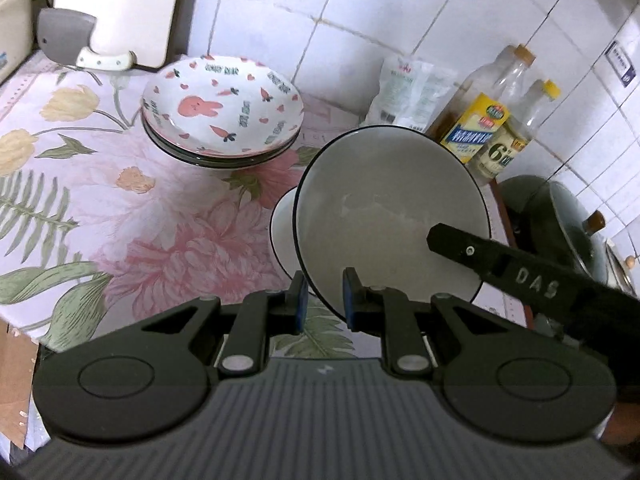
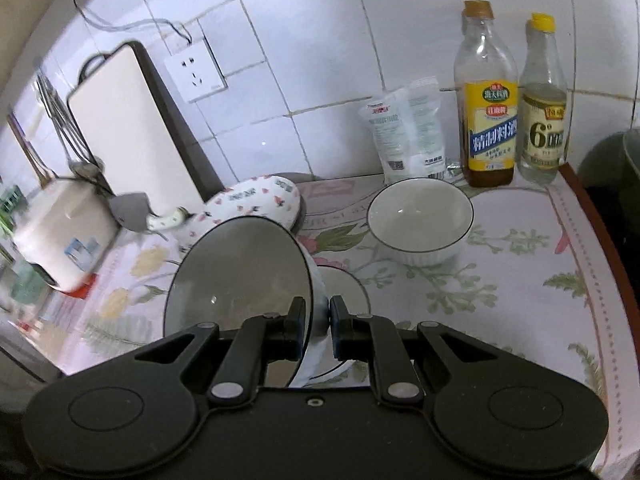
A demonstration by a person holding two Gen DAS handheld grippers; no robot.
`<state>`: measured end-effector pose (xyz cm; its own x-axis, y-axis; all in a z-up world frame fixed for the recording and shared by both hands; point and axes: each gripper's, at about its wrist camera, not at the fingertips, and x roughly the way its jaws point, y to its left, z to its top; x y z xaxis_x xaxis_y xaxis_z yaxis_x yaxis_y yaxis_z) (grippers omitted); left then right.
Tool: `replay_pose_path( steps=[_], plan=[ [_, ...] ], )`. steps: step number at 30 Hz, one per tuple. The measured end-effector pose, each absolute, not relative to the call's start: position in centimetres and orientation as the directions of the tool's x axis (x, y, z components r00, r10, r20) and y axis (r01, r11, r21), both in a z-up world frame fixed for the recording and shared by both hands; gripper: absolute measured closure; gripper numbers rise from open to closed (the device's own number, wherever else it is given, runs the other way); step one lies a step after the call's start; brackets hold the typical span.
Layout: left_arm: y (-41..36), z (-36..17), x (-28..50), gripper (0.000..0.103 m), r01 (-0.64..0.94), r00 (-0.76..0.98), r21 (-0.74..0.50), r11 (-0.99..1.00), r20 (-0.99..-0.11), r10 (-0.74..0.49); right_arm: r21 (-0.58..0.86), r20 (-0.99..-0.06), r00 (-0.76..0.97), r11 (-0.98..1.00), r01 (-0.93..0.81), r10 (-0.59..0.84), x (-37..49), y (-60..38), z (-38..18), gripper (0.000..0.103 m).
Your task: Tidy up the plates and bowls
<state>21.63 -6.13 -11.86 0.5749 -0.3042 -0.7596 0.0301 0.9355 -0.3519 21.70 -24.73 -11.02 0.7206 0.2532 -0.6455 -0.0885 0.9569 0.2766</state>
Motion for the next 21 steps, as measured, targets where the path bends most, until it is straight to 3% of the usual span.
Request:
replay_pose_path(
  steps=[7, 16, 21],
  plan=[
    [-6.4, -13.6, 24.2, 0.087, 0.028, 0.537, -0.299, 0.954, -0.800, -0.266, 0.284, -0.681, 0.682, 0.955, -0.089, 0.266, 24.2, -24.6, -13.7, 0.086],
    [-6.9, -15.0, 25.4, 0.087, 0.030, 0.491, -0.267, 0.963, -0.835, -0.247, 0.109, -0.671, 0.716, 0.981, -0.161, 0.192, 24.3, -22.5, -14.4, 0.086],
    [-6.9, -15.6, 25.8, 0.087, 0.020, 0.477, -0.266, 0.964, -0.844, -0.243, 0.103, -0.678, 0.706, 0.977, -0.186, 0.205, 25.0, -22.7, -15.3, 0.086]
  ],
)
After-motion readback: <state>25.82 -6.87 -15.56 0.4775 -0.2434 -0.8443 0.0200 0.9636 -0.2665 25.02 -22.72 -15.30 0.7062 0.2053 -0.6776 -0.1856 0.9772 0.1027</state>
